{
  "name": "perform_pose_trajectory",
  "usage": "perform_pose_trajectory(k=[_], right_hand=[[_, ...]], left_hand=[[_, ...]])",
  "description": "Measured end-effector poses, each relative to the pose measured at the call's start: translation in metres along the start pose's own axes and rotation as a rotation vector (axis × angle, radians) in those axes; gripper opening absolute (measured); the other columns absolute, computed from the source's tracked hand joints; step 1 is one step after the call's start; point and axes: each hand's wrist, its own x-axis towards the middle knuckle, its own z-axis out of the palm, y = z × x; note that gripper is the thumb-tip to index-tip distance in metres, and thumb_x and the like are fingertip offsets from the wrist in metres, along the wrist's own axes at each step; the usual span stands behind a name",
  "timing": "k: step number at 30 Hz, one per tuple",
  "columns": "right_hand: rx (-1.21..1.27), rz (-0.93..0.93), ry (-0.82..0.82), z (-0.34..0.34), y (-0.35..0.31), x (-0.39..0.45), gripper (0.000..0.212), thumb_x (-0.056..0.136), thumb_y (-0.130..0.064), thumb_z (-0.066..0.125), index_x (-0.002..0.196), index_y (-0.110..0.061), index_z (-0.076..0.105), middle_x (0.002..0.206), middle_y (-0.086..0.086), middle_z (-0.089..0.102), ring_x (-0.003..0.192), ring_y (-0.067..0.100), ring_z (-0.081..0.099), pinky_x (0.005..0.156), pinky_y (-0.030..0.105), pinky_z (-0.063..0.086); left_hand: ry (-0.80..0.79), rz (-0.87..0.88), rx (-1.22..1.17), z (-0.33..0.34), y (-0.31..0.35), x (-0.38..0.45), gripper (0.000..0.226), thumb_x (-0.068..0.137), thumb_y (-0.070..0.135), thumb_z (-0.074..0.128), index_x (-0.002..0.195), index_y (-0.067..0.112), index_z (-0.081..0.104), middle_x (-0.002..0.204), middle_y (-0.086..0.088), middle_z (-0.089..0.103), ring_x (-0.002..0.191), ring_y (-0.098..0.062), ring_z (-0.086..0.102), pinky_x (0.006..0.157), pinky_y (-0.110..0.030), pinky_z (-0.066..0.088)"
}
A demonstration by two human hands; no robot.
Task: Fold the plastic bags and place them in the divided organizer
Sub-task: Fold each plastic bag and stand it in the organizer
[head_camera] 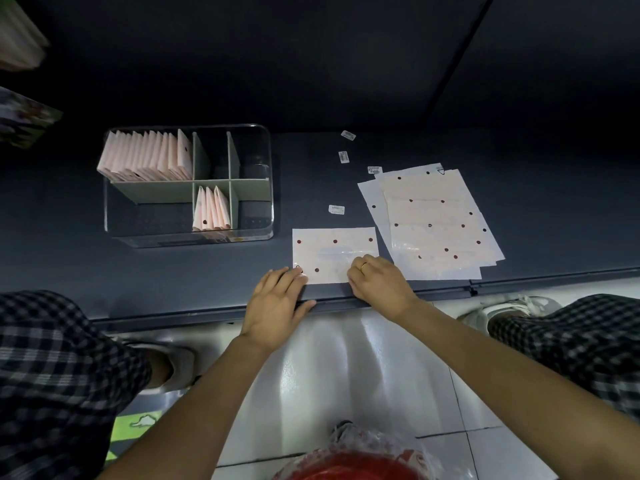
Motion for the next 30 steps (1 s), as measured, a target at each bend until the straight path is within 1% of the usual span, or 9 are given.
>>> perform_pose_trajectory(k=[5, 8, 10, 12, 15, 18, 23, 26, 30], right_hand=[[0.034, -0.039, -0.030, -0.008, 0.004, 0.012, 0.023, 0.039, 0.000, 0.076, 0.049, -0.008, 0.056, 0.048, 0.005, 0.052, 0.043, 0.021, 0.050, 0.043, 0.021, 0.041], [0.247, -0.069, -0.108, -0.006, 0.007, 0.009, 0.005, 0.064, 0.003, 0.060, 0.068, 0.000, 0.060, 0.067, 0.013, 0.059, 0.062, 0.027, 0.057, 0.061, 0.029, 0.045], [0.367, -0.039, -0.181, -0.004, 0.009, 0.002, 0.013, 0.077, -0.001, 0.048, 0.082, -0.003, 0.060, 0.084, 0.010, 0.059, 0.078, 0.025, 0.054, 0.074, 0.027, 0.039], [0.506, -0.003, -0.190, -0.003, 0.011, -0.006, 0.008, 0.085, -0.012, 0.052, 0.089, -0.008, 0.059, 0.091, 0.004, 0.056, 0.085, 0.019, 0.049, 0.080, 0.026, 0.039], [0.736, 0.137, -0.275, -0.003, 0.019, -0.017, 0.038, 0.083, -0.042, 0.065, 0.112, -0.020, 0.057, 0.109, -0.011, 0.051, 0.102, 0.006, 0.040, 0.088, 0.015, 0.029], [0.825, 0.283, -0.292, 0.001, 0.029, -0.021, 0.049, 0.081, -0.033, 0.071, 0.125, -0.022, 0.053, 0.120, -0.010, 0.051, 0.116, 0.009, 0.038, 0.089, 0.014, 0.028], [0.993, 0.588, -0.106, 0.008, 0.034, -0.009, 0.007, 0.087, -0.017, 0.065, 0.086, -0.010, 0.064, 0.084, 0.006, 0.062, 0.088, 0.017, 0.046, 0.069, 0.020, 0.033], [1.050, 0.750, -0.126, 0.010, 0.033, 0.003, 0.039, 0.087, -0.019, 0.065, 0.059, -0.014, 0.038, 0.057, -0.001, 0.044, 0.066, 0.018, 0.039, 0.054, 0.023, 0.029], [0.994, 0.843, -0.211, 0.012, 0.034, 0.016, 0.028, 0.087, -0.020, 0.064, 0.070, -0.005, 0.049, 0.070, 0.011, 0.051, 0.070, 0.020, 0.044, 0.060, 0.026, 0.030]], left_hand=[[0.006, -0.035, -0.065, -0.006, 0.002, 0.012, 0.035, 0.084, 0.032, 0.069, 0.113, 0.014, 0.065, 0.113, -0.003, 0.063, 0.106, -0.027, 0.055, 0.096, -0.038, 0.039], [-0.001, 0.006, -0.108, -0.007, 0.004, 0.014, 0.037, 0.082, 0.025, 0.072, 0.116, 0.012, 0.065, 0.113, -0.005, 0.063, 0.106, -0.028, 0.056, 0.094, -0.039, 0.041], [0.010, 0.032, -0.145, -0.009, 0.005, 0.015, 0.028, 0.081, 0.013, 0.071, 0.109, 0.010, 0.069, 0.108, -0.006, 0.066, 0.098, -0.029, 0.060, 0.086, -0.038, 0.045], [0.005, 0.041, -0.175, -0.010, 0.004, 0.015, 0.019, 0.085, 0.008, 0.065, 0.103, 0.009, 0.071, 0.103, -0.007, 0.069, 0.093, -0.030, 0.062, 0.082, -0.035, 0.046], [-0.001, 0.010, -0.240, -0.010, 0.000, 0.018, 0.017, 0.094, 0.016, 0.057, 0.101, 0.012, 0.072, 0.102, -0.004, 0.069, 0.095, -0.027, 0.062, 0.080, -0.031, 0.045], [-0.069, -0.062, -0.284, -0.014, -0.003, 0.027, 0.024, 0.098, 0.029, 0.047, 0.102, 0.018, 0.068, 0.102, 0.003, 0.068, 0.096, -0.021, 0.059, 0.075, -0.031, 0.043], [-0.129, -0.233, -0.415, -0.016, -0.012, 0.038, 0.023, 0.099, 0.028, 0.046, 0.096, 0.015, 0.065, 0.089, -0.007, 0.069, 0.087, -0.032, 0.060, 0.071, -0.035, 0.043], [0.008, -0.384, -0.531, -0.017, -0.014, 0.039, 0.020, 0.096, 0.024, 0.051, 0.107, 0.015, 0.064, 0.093, -0.008, 0.069, 0.089, -0.029, 0.062, 0.074, -0.033, 0.045], [0.280, -0.277, -0.292, -0.014, -0.006, 0.035, 0.023, 0.091, 0.012, 0.058, 0.113, 0.009, 0.063, 0.113, -0.010, 0.062, 0.102, -0.031, 0.057, 0.086, -0.034, 0.042]])
